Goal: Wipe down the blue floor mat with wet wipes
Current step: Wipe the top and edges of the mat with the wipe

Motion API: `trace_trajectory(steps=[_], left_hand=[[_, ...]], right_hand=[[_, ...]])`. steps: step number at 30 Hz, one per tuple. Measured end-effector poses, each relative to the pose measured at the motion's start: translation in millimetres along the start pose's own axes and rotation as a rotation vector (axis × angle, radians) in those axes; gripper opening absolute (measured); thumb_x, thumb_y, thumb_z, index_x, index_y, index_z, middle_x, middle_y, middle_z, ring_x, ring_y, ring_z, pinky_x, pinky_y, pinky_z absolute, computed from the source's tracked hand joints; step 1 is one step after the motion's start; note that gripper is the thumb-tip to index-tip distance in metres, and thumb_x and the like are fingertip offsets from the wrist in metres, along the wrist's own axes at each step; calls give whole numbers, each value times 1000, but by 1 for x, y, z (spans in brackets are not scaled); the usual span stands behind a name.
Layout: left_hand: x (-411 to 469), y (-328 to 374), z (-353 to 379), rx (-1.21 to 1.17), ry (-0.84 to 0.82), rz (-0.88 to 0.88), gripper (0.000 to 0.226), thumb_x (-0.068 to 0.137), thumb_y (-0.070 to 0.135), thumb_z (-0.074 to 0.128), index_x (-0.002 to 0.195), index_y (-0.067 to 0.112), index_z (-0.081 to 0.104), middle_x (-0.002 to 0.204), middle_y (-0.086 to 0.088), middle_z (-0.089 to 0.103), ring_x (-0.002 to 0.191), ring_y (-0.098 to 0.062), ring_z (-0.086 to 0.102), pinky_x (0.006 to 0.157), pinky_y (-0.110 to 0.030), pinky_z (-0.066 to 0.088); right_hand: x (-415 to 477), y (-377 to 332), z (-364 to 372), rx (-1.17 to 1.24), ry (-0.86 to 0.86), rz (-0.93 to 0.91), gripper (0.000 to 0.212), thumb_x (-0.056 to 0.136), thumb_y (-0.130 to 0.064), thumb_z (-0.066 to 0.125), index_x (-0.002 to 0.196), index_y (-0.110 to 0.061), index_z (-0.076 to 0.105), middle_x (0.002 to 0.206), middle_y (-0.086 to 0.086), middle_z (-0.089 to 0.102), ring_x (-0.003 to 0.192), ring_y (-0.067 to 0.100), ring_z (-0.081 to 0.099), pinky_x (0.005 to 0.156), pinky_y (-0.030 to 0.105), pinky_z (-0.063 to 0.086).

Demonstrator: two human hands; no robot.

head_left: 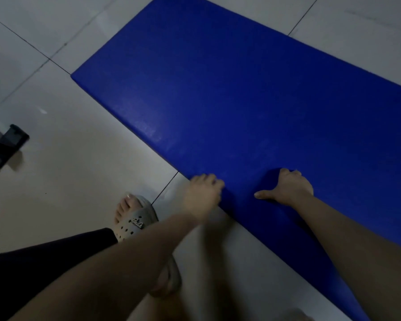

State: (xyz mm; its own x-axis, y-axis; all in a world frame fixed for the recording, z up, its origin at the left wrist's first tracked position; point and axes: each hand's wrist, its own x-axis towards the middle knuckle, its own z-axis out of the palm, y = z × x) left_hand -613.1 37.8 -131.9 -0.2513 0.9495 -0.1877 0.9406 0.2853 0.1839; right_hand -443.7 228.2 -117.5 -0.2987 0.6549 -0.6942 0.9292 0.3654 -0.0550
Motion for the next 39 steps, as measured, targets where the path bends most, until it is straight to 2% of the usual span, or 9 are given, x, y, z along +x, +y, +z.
trace_trajectory(steps=[4,8,12,16,21,25,29,31,39], left_hand=[[19,-65,-18,21,184,-419,19,100,28,47,103,16,62,96,-8,64,86,-27,60,76,-38,48],[24,-37,-15,-252,198,-698,18,102,30,49,106,15,60,97,-4,60,85,-22,59,75,-37,50],[0,40,7,-379,76,-502,23,105,37,43,111,21,58,109,-1,56,96,-17,57,85,-35,52],[-23,98,18,-387,-79,-98,17,105,32,45,108,23,58,106,2,52,93,-13,48,86,-34,46],[-12,57,15,-157,-114,233,20,101,25,52,116,16,59,111,-8,55,100,-25,53,90,-40,44],[6,-22,-4,-31,-59,29,20,104,28,45,117,18,56,114,-6,55,105,-24,55,91,-39,46],[22,-77,-18,-179,220,-590,15,101,26,51,108,16,60,104,-6,61,86,-22,57,77,-36,49],[25,-64,-16,-313,267,-773,13,99,26,56,107,16,60,103,-5,61,84,-17,54,76,-33,46],[-21,49,16,-455,84,-506,8,102,33,51,101,26,51,95,7,55,82,-10,55,72,-26,46]], right_hand=[[-1,0,0,-7,5,-4,122,57,-84,74,144,-8,36,142,20,44,119,32,55,74,38,48],[-2,0,-1,0,-4,2,121,57,-83,75,143,-7,37,141,19,44,120,32,54,73,37,46],[-1,-1,-1,2,-6,1,122,56,-83,75,143,-7,37,141,20,44,120,33,55,74,37,46],[-2,-1,-3,-5,-6,-4,121,58,-83,74,144,-7,36,142,21,43,120,34,54,74,37,44],[-2,1,-2,-24,2,-4,124,56,-86,72,143,-6,36,141,21,44,119,33,55,76,38,48],[-2,1,-1,-17,9,-15,119,55,-86,72,139,-7,40,136,19,47,114,31,57,72,37,47],[-1,1,0,-15,7,-13,119,54,-87,72,137,-9,41,134,18,48,110,30,58,69,36,48],[-1,1,0,-14,4,-12,118,54,-87,73,137,-9,41,134,17,48,110,30,58,69,36,48],[0,0,-2,-17,3,-6,119,56,-84,74,139,-8,40,137,19,47,115,31,57,73,37,48]])
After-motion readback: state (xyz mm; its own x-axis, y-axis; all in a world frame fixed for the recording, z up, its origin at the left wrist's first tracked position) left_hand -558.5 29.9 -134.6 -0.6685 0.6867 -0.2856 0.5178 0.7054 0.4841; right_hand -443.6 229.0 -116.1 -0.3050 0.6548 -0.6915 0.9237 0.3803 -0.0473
